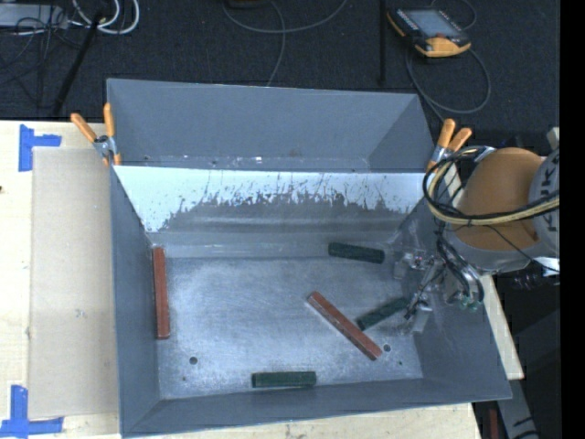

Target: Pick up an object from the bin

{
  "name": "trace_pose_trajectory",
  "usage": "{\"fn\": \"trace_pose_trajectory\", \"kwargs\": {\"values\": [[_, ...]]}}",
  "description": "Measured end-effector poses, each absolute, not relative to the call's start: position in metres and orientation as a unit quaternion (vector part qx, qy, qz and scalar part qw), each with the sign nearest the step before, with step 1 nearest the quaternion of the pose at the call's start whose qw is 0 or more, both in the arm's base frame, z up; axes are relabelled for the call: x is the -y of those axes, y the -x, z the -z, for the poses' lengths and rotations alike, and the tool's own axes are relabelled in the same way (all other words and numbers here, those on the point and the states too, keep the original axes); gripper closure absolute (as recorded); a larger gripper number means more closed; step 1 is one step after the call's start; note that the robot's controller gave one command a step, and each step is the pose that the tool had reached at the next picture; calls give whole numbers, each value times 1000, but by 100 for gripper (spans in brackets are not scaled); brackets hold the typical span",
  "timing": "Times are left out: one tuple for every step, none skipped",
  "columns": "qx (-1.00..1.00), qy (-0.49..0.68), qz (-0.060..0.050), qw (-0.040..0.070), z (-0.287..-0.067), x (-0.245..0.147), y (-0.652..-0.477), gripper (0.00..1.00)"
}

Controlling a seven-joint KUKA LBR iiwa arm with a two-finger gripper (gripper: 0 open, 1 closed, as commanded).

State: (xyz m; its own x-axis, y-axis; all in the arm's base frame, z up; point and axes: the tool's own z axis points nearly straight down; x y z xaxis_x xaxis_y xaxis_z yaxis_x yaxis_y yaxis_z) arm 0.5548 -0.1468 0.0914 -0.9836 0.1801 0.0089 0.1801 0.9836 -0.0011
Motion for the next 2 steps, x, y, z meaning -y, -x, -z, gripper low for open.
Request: {"fn": "trace_pose_trajectory", "kwargs": {"values": [[997, 81, 1, 2, -68, 138, -558, 0], [997, 79, 0, 1, -70, 138, -559, 100]]}}
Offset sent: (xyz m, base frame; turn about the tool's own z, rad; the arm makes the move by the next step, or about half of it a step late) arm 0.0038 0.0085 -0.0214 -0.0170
